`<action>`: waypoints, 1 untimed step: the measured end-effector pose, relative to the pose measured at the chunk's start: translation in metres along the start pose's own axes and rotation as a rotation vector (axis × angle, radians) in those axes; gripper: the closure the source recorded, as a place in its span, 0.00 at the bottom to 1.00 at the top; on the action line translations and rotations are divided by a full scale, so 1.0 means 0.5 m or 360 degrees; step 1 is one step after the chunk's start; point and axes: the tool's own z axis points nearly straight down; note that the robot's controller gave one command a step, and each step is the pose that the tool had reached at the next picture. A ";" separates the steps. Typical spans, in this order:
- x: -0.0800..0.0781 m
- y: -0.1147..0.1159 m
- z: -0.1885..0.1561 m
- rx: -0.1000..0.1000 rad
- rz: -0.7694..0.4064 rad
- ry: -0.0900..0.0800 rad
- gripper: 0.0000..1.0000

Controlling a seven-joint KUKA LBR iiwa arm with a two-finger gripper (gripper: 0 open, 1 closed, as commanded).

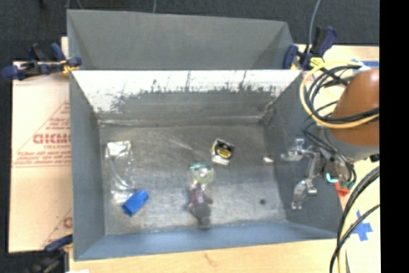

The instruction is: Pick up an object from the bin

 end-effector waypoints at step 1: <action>-0.093 0.127 0.016 -0.0002 -0.0130 -0.0018 0.00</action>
Offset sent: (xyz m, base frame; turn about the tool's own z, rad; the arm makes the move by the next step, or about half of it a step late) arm 0.0439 0.0604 -0.0083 -0.0738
